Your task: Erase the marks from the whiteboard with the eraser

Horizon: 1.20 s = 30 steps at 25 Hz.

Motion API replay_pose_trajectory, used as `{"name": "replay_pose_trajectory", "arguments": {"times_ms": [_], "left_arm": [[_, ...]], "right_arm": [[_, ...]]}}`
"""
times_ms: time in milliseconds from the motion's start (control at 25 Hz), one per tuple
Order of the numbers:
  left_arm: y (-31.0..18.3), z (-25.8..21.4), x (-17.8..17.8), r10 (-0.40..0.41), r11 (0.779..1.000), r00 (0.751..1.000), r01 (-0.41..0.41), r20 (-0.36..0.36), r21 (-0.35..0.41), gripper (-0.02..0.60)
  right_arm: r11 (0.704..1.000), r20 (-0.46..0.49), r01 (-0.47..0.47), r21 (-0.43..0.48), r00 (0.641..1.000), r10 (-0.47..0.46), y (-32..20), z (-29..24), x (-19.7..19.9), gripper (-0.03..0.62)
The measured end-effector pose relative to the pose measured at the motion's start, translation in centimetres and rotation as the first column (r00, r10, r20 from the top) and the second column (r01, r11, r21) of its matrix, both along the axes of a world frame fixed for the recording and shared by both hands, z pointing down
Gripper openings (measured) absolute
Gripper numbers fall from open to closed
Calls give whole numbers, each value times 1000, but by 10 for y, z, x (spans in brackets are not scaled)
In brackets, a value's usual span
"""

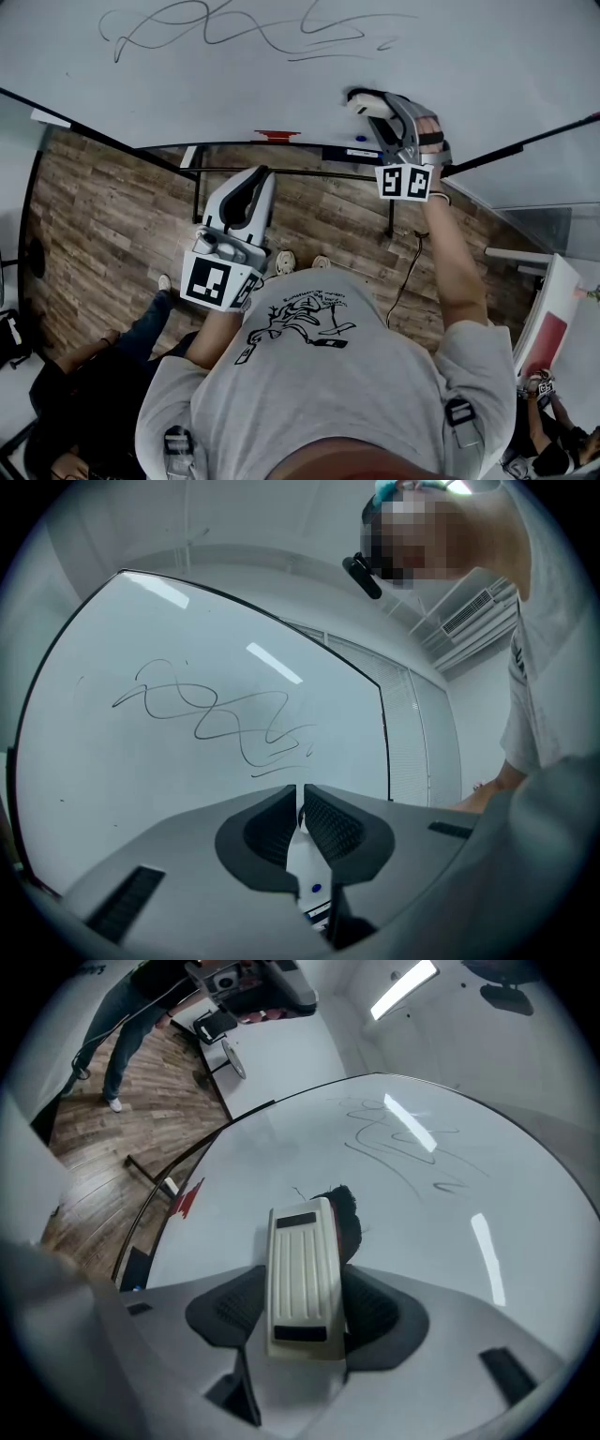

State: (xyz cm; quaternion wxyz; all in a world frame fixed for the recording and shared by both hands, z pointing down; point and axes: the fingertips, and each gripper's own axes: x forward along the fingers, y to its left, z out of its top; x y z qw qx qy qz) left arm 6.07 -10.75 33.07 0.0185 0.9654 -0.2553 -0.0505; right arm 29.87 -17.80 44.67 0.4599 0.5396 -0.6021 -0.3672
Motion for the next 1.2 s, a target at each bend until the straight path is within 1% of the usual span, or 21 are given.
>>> {"name": "replay_pose_trajectory", "arguments": {"times_ms": [80, 160, 240, 320, 440, 520, 680, 840, 1000, 1200], "left_arm": [[0, -1, -2, -3, 1000, 1000, 3, 0, 2, 41], [-2, -1, -3, -6, 1000, 1000, 6, 2, 3, 41], [-3, -2, -5, -10, 1000, 1000, 10, 3, 2, 41], [-4, -1, -6, -14, 1000, 1000, 14, 2, -1, 41], [-5, -1, -8, -14, 1000, 1000, 14, -2, -4, 41], [-6, -2, -9, -14, 1000, 1000, 14, -4, 0, 41], [-9, -5, -11, -14, 1000, 1000, 14, -7, 5, 41], [-13, -12, -14, -18, 1000, 1000, 19, -16, 21, 41], [-13, -15, -16, -18, 999, 1000, 19, -18, 26, 41], [-13, -19, -18, -18, 999, 1000, 19, -24, 33, 41]], "right_arm": [[1000, -15, 5, -29, 1000, -5, 0, 17, -1, 261], [999, -13, -4, -53, 1000, 4, 0, 23, -1, 261], [996, 5, -20, -88, 1000, 21, 2, 21, -3, 262], [995, 30, -18, -96, 999, 21, 7, 5, -11, 262], [999, 58, 3, -37, 998, -1, 20, -45, -27, 262], [1000, 104, 5, -6, 995, -4, 24, -83, -33, 262], [1000, 197, -26, 12, 980, 23, 25, -150, -30, 262], [994, 226, -41, 101, 974, 17, 27, -214, -24, 262], [984, 255, -67, 163, 967, 23, 25, -257, -13, 262], [978, 256, -99, 183, 965, 49, 13, -282, -1, 261]]}}
